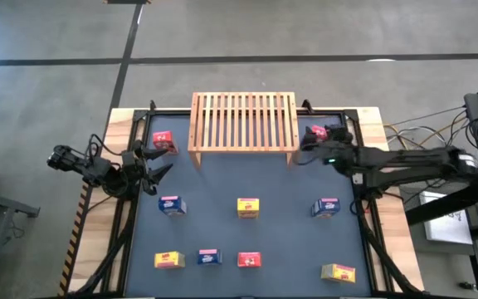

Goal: Stack cereal on shelf
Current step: Put the top right red cereal box on the shelf

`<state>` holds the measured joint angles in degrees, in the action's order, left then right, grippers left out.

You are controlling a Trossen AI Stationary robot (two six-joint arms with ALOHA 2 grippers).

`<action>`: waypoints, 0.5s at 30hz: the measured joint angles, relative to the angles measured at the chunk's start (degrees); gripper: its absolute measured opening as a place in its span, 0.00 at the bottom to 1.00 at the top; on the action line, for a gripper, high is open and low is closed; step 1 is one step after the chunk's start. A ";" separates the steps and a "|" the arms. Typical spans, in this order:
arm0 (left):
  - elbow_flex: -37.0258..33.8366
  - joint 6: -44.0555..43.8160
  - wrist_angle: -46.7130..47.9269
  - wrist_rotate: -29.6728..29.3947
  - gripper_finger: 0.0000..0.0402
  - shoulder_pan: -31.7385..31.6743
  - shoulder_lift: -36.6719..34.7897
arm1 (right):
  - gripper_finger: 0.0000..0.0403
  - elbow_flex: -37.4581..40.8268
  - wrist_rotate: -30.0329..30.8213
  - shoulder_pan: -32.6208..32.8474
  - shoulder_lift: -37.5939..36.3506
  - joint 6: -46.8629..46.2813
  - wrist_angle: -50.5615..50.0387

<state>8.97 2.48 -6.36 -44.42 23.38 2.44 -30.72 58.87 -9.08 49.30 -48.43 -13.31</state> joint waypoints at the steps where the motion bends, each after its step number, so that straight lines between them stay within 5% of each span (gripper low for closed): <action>1: 0.00 -0.01 0.01 0.00 0.63 0.02 0.01 | 0.91 -0.73 1.07 -0.02 1.70 1.05 -0.36; 9: 0.00 -0.01 -0.03 0.00 0.63 0.01 0.00 | 0.91 -7.41 3.60 0.94 11.50 8.52 -0.66; 15: 0.00 0.00 0.08 0.01 0.63 0.02 0.02 | 0.93 -12.14 8.06 2.52 14.08 1.41 -13.53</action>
<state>8.97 2.48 -6.29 -44.40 23.40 2.46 -42.85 66.92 -6.57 63.37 -47.03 -26.84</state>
